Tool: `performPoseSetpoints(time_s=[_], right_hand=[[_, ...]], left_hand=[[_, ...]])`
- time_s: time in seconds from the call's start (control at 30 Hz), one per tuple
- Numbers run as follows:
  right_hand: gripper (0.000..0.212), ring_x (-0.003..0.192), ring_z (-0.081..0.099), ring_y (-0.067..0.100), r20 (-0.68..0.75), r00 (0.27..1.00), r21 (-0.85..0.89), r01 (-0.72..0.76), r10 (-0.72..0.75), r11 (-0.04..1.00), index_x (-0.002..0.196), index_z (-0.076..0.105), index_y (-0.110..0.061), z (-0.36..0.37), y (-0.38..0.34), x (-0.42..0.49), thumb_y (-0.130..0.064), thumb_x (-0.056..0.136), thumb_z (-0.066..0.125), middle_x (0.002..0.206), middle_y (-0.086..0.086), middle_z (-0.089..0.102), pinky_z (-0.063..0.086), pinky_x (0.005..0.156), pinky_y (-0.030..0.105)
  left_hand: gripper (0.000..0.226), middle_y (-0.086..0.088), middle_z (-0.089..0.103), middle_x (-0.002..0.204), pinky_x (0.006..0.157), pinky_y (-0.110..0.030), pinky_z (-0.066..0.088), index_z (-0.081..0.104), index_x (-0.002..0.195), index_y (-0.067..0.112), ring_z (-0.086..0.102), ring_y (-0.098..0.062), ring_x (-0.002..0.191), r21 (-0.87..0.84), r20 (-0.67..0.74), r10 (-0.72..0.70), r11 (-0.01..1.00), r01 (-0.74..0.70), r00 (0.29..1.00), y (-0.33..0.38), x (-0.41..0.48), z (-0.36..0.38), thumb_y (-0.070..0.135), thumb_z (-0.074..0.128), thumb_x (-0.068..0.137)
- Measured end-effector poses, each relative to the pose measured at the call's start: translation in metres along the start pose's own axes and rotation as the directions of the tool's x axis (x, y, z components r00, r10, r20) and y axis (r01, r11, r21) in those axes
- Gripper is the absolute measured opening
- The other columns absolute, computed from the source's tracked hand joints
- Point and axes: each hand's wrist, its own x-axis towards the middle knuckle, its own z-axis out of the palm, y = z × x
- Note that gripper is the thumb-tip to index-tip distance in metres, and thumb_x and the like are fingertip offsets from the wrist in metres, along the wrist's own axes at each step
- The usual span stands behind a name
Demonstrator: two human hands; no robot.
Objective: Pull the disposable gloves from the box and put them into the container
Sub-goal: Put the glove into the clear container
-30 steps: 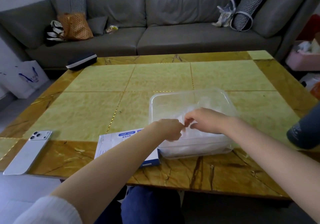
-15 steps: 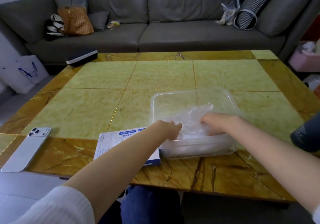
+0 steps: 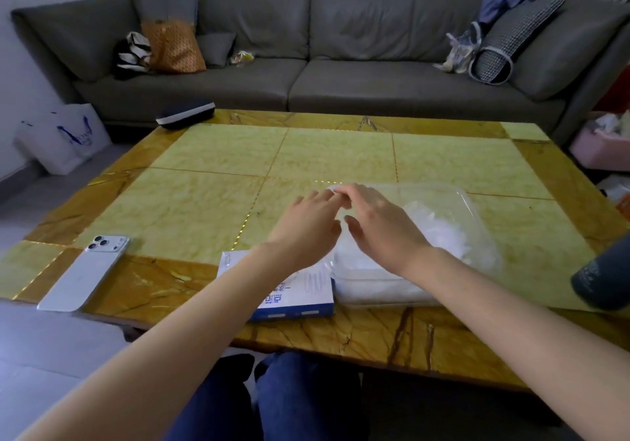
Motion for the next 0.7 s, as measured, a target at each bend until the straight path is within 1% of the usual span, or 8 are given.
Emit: performPoseSetpoints(time_s=[0.07, 0.17, 0.27, 0.33, 0.43, 0.53, 0.6, 0.7], right_hand=[[0.044, 0.106, 0.056, 0.025, -0.015, 0.999, 0.029, 0.033, -0.032, 0.999, 0.129, 0.045, -0.004, 0.015, -0.017, 0.001, 0.003, 0.087, 0.055, 0.119, 0.011, 0.056, 0.045, 0.075, 0.026], [0.046, 0.113, 0.054, 0.026, 0.034, 0.999, 0.038, 0.039, -0.04, 0.999, 0.134, 0.042, -0.005, 0.04, -0.04, 0.002, 0.003, 0.089, 0.051, 0.128, 0.012, 0.05, 0.048, 0.082, 0.03], [0.044, 0.124, 0.041, 0.019, 0.209, 0.976, -0.038, 0.061, -0.051, 0.997, 0.136, 0.038, -0.008, 0.069, -0.052, 0.004, -0.001, 0.093, 0.045, 0.134, 0.005, 0.04, 0.038, 0.094, 0.023], [0.042, 0.124, 0.038, 0.023, 0.251, 0.966, -0.132, 0.1, -0.065, 0.986, 0.131, 0.042, -0.003, 0.085, -0.058, 0.006, 0.003, 0.09, 0.044, 0.132, 0.009, 0.041, 0.031, 0.105, 0.026], [0.041, 0.128, 0.036, 0.031, 0.254, 0.963, -0.245, 0.154, -0.09, 0.957, 0.126, 0.047, 0.003, 0.1, -0.066, 0.013, 0.006, 0.085, 0.047, 0.129, 0.017, 0.046, 0.017, 0.117, 0.033], [0.041, 0.123, 0.039, 0.028, 0.357, 0.933, -0.316, 0.173, -0.052, 0.933, 0.128, 0.043, -0.003, 0.109, -0.076, 0.015, 0.0, 0.087, 0.049, 0.129, 0.013, 0.045, 0.024, 0.112, 0.034], [0.041, 0.119, 0.043, 0.025, 0.385, 0.923, -0.268, 0.108, 0.003, 0.957, 0.129, 0.041, -0.006, 0.115, -0.079, 0.013, 0.0, 0.089, 0.048, 0.127, 0.011, 0.047, 0.035, 0.101, 0.03], [0.038, 0.113, 0.051, 0.024, 0.363, 0.929, -0.176, -0.003, 0.068, 0.984, 0.127, 0.042, -0.011, 0.121, -0.077, 0.014, -0.005, 0.091, 0.052, 0.123, 0.006, 0.053, 0.044, 0.083, 0.032]], left_hand=[[0.037, 0.004, 0.046, 0.134, 0.103, -0.031, 0.027, 0.044, 0.132, 0.022, 0.042, -0.018, 0.123, -0.027, -0.067, -0.08, 0.997, 0.079, 0.995, -0.019, -0.021, -0.003, 0.017, 0.043, 0.096], [0.038, 0.0, 0.043, 0.137, 0.104, -0.033, 0.029, 0.04, 0.134, 0.022, 0.042, -0.02, 0.124, -0.022, 0.022, -0.275, 0.961, 0.276, 0.961, -0.051, -0.053, 0.007, 0.02, 0.042, 0.096], [0.048, -0.005, 0.037, 0.142, 0.105, -0.037, 0.029, 0.03, 0.14, 0.019, 0.037, -0.025, 0.129, 0.072, 0.225, -0.392, 0.92, 0.386, 0.892, -0.076, -0.079, 0.026, 0.03, 0.045, 0.096], [0.059, -0.006, 0.031, 0.147, 0.108, -0.04, 0.028, 0.025, 0.144, 0.017, 0.031, -0.026, 0.134, 0.091, 0.338, -0.42, 0.905, 0.415, 0.842, -0.084, -0.092, 0.038, 0.039, 0.048, 0.094], [0.063, -0.005, 0.026, 0.15, 0.109, -0.042, 0.028, 0.023, 0.146, 0.017, 0.024, -0.025, 0.139, 0.041, 0.353, -0.454, 0.881, 0.471, 0.818, -0.088, -0.1, 0.049, 0.039, 0.05, 0.093], [0.062, -0.005, 0.027, 0.149, 0.107, -0.041, 0.03, 0.024, 0.145, 0.017, 0.025, -0.024, 0.137, 0.035, 0.315, -0.46, 0.88, 0.474, 0.83, -0.087, -0.099, 0.053, 0.037, 0.052, 0.093], [0.061, -0.005, 0.028, 0.148, 0.106, -0.04, 0.031, 0.025, 0.144, 0.016, 0.026, -0.024, 0.137, 0.039, 0.302, -0.464, 0.879, 0.475, 0.833, -0.088, -0.099, 0.054, 0.036, 0.053, 0.093], [0.062, -0.005, 0.029, 0.147, 0.105, -0.039, 0.031, 0.025, 0.144, 0.016, 0.025, -0.024, 0.137, 0.034, 0.283, -0.468, 0.877, 0.479, 0.837, -0.088, -0.1, 0.056, 0.037, 0.054, 0.093]])
